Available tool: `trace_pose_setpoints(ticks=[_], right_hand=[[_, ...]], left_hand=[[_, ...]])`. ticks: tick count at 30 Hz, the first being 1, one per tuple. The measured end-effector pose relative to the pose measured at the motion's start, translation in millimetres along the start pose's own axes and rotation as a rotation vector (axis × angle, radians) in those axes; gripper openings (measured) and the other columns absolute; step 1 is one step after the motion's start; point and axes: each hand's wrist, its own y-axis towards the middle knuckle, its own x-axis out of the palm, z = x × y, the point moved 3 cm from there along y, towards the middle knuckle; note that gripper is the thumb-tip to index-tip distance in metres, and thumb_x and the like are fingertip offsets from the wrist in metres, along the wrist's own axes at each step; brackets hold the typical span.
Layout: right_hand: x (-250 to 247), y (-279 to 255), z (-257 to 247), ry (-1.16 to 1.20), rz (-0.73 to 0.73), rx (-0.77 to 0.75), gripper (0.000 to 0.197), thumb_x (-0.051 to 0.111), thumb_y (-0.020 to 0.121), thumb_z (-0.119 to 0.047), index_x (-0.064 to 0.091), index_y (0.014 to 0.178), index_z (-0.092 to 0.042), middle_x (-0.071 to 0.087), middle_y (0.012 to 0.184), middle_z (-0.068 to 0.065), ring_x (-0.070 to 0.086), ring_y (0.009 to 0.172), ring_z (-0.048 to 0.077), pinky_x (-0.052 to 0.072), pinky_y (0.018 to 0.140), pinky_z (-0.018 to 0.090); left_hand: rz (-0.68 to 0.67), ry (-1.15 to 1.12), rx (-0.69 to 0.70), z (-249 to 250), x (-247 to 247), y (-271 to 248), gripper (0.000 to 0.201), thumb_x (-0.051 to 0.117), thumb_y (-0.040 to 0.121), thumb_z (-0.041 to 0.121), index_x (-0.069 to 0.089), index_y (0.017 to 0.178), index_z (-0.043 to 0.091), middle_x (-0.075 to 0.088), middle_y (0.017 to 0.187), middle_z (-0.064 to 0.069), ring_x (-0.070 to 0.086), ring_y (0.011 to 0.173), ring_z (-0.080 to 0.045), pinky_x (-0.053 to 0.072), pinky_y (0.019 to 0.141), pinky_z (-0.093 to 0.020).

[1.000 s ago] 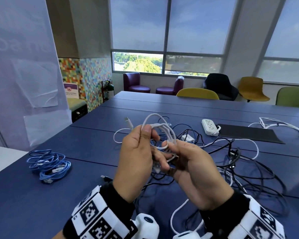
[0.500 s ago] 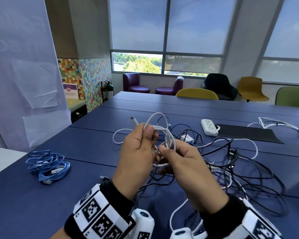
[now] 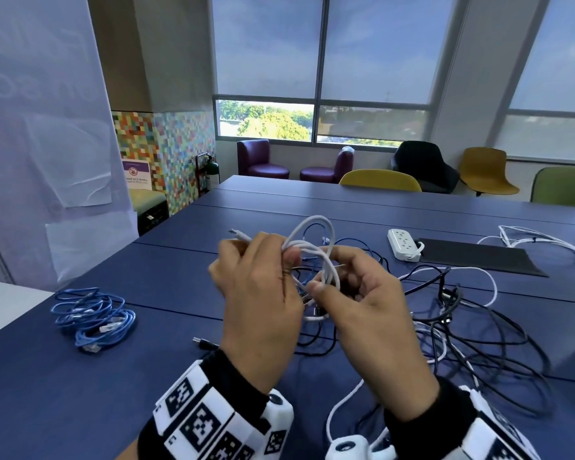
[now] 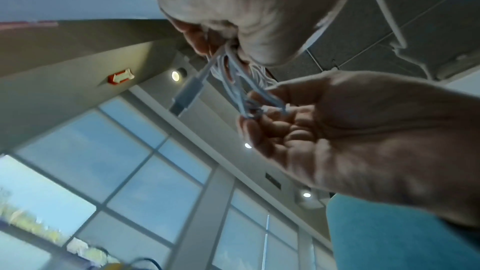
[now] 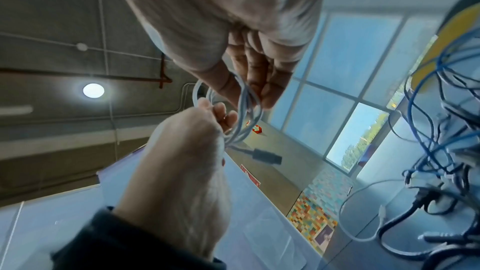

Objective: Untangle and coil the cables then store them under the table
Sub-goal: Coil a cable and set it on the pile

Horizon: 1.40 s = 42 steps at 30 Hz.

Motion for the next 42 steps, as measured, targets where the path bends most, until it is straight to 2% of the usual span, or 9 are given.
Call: trace_pose_setpoints(ticks=[4, 7, 11, 16, 21, 26, 33, 36, 42], right_hand=[[-1, -3, 0, -0.02, -0.022, -0.027, 0.054, 0.072, 0.081, 0.001, 0.05, 0.117, -0.034, 0.07, 0.074, 0.008, 0.064, 0.067, 0.019, 0.053, 0.068, 0.034], [-4, -6, -4, -0.254, -0.031, -0.261, 0.068, 0.074, 0.081, -0.001, 0.042, 0.125, -0.041, 0.07, 0.076, -0.001, 0.068, 0.069, 0.013, 0.056, 0.07, 0.028], [0, -8, -4, -0.907, -0.008, -0.675, 0.04, 0.071, 0.079, -0.004, 0.064, 0.111, -0.026, 0.066, 0.106, 0.002, 0.06, 0.094, 0.024, 0.053, 0.074, 0.039], [5, -13, -2, -1.245, -0.006, -0.739, 0.002, 0.069, 0.079, -0.023, 0.068, 0.08, -0.025, 0.059, 0.115, 0.006, 0.045, 0.098, 0.03, 0.037, 0.083, 0.04], [6, -13, 0, -1.195, -0.024, -0.818, 0.014, 0.061, 0.075, -0.003, 0.064, 0.075, -0.017, 0.061, 0.108, 0.009, 0.047, 0.089, 0.029, 0.046, 0.073, 0.039], [3, -23, -3, -1.032, 0.09, -0.962, 0.02, 0.055, 0.092, -0.003, 0.071, 0.081, -0.005, 0.068, 0.11, 0.014, 0.054, 0.101, 0.033, 0.049, 0.083, 0.041], [-7, -20, 4, -0.65, 0.151, -0.844, 0.023, 0.045, 0.102, -0.012, 0.065, 0.094, -0.007, 0.067, 0.08, 0.007, 0.063, 0.07, 0.021, 0.051, 0.066, 0.03], [-12, -18, 7, -0.528, 0.185, -0.77, 0.02, 0.037, 0.105, -0.023, 0.054, 0.097, -0.016, 0.066, 0.085, 0.004, 0.063, 0.075, 0.016, 0.051, 0.069, 0.027], [-12, -15, 14, -0.652, -0.084, -0.824, 0.018, 0.05, 0.094, -0.001, 0.066, 0.088, 0.0, 0.066, 0.105, 0.009, 0.062, 0.106, 0.023, 0.05, 0.092, 0.033]], left_hand=[[-0.007, -0.272, -0.107, -12, 6, -2, 0.021, 0.034, 0.089, 0.021, 0.052, 0.077, 0.021, 0.057, 0.073, 0.009, 0.056, 0.071, -0.022, 0.048, 0.062, -0.042], [0.008, -0.306, -0.15, -11, 4, -3, 0.026, 0.038, 0.097, 0.022, 0.052, 0.076, 0.017, 0.054, 0.065, 0.004, 0.054, 0.058, -0.02, 0.048, 0.053, -0.044], [-0.034, -0.349, -0.196, -13, 5, -1, 0.03, 0.041, 0.102, 0.021, 0.054, 0.075, 0.019, 0.053, 0.062, 0.005, 0.051, 0.052, -0.012, 0.047, 0.049, -0.034], [-0.088, -0.358, -0.264, -20, 10, -4, 0.029, 0.038, 0.094, 0.032, 0.052, 0.071, 0.021, 0.057, 0.065, 0.002, 0.059, 0.057, -0.027, 0.05, 0.052, -0.051], [-0.129, -0.306, -0.277, -24, 8, -2, 0.035, 0.036, 0.098, 0.032, 0.052, 0.07, 0.02, 0.059, 0.062, 0.003, 0.055, 0.054, -0.017, 0.05, 0.055, -0.047], [-0.175, -0.338, -0.293, -28, 4, 4, 0.032, 0.033, 0.095, 0.041, 0.055, 0.077, 0.025, 0.066, 0.071, 0.004, 0.07, 0.068, -0.02, 0.056, 0.062, -0.051], [-0.235, -0.331, -0.341, -37, 2, 11, 0.031, 0.037, 0.1, 0.029, 0.057, 0.081, 0.015, 0.063, 0.083, -0.005, 0.069, 0.07, -0.011, 0.056, 0.063, -0.05], [-0.24, -0.451, -0.509, -36, 3, 15, 0.034, 0.037, 0.104, 0.012, 0.057, 0.078, -0.001, 0.058, 0.07, -0.016, 0.051, 0.055, -0.017, 0.049, 0.049, -0.029], [-0.281, -1.285, -1.209, -47, 5, 11, 0.029, 0.043, 0.102, 0.021, 0.051, 0.078, 0.007, 0.036, 0.06, 0.002, 0.044, 0.048, -0.014, 0.051, 0.048, -0.024]])
